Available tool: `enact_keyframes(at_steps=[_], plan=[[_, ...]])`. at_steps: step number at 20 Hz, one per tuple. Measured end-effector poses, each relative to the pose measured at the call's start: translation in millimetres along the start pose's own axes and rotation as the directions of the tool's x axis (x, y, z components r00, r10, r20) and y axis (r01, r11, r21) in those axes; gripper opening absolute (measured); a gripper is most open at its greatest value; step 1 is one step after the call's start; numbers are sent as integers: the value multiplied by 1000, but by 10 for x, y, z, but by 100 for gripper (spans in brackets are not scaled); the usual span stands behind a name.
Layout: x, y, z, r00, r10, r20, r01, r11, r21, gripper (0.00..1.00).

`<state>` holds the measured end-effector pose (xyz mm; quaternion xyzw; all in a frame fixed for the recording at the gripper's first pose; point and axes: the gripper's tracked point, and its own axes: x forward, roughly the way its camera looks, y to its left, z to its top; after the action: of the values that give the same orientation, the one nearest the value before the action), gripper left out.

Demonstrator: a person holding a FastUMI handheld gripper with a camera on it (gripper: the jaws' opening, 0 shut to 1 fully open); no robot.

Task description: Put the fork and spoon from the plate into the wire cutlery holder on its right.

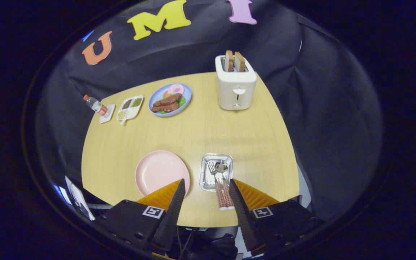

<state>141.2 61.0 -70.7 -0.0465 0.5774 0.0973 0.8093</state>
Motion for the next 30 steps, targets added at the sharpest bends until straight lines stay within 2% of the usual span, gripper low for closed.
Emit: enact_keyframes(at_steps=[3, 6, 8, 10, 13, 19, 23, 27, 28, 30], plan=[[-126, 156, 110, 985, 3, 174, 7, 998, -54, 89], [-209, 405, 112, 946, 32, 324, 4, 994, -111, 98], [-262, 525, 97, 896, 46, 442, 24, 988, -152, 98], [-337, 694, 79, 834, 63, 547, 50, 981, -189, 98], [-551, 1040, -14, 735, 114, 669, 46, 975, -217, 97], [-919, 1388, -260, 587, 121, 801, 31, 985, -172, 96], [-910, 1562, -617, 542, 100, 835, 1, 993, -120, 96], [-951, 1526, -994, 470, 24, 882, 9, 999, -32, 96], [-944, 1526, -1060, 462, 19, 887, -17, 1000, -13, 96], [-844, 1499, -1143, 473, 8, 881, -21, 1000, 3, 95]])
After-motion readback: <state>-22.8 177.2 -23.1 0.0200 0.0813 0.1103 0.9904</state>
